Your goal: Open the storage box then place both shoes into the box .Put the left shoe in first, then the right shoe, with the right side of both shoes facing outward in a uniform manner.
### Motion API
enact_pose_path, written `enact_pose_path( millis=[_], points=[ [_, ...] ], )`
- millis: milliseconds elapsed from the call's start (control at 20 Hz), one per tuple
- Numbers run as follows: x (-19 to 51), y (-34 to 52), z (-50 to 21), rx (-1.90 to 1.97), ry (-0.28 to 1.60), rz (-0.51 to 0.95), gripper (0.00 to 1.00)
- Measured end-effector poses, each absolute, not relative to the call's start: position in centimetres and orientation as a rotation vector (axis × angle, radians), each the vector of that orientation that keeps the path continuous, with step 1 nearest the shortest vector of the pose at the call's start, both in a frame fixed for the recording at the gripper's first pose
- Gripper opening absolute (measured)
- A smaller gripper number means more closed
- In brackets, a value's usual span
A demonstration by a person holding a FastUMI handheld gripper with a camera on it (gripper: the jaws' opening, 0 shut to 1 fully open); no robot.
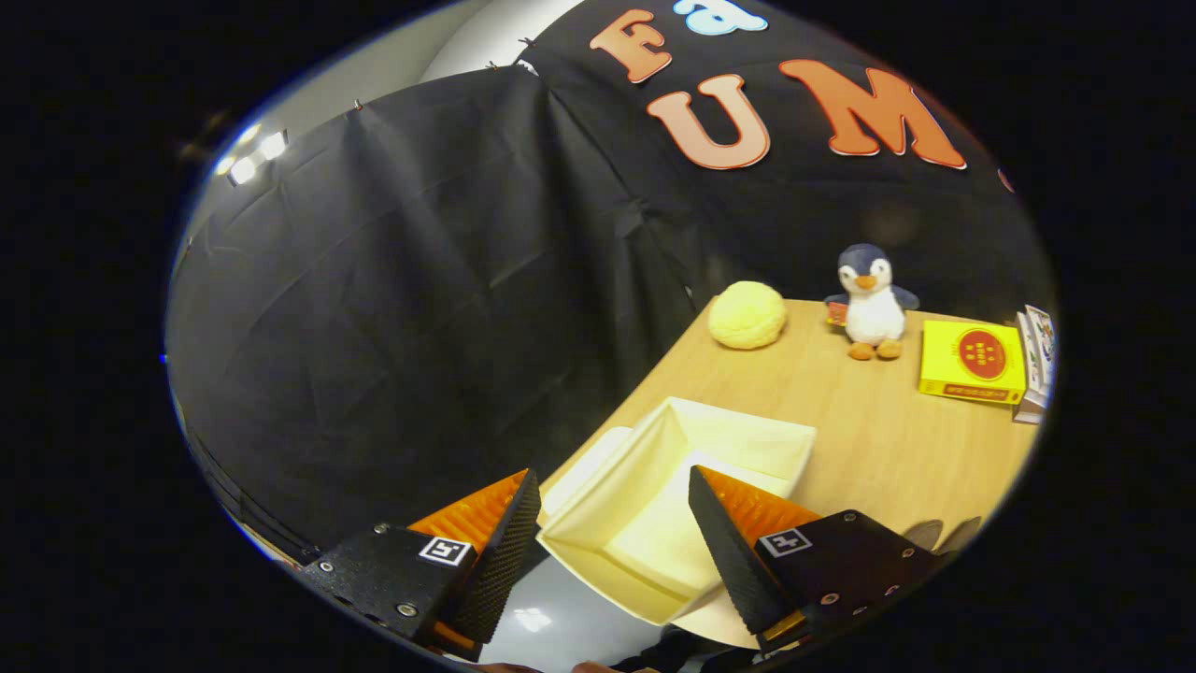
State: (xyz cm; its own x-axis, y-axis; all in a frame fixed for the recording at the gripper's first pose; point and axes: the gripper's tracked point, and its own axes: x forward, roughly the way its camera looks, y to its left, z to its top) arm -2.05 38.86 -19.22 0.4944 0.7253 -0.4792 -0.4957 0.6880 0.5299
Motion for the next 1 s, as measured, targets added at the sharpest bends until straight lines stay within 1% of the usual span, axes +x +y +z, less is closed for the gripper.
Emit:
enact_pose_path(
  millis=[200,550,850,1000],
  points=[
    [-2.6,31.1,-24.4,0.284,0.742,0.614,0.96],
    [-5.2,20.2,-34.1,0.252,0.845,0.372,0.96],
    [-8.0,14.7,-40.9,0.169,0.924,0.252,0.93],
    [-9.5,14.4,-43.7,0.156,0.974,0.243,0.91]
  ],
)
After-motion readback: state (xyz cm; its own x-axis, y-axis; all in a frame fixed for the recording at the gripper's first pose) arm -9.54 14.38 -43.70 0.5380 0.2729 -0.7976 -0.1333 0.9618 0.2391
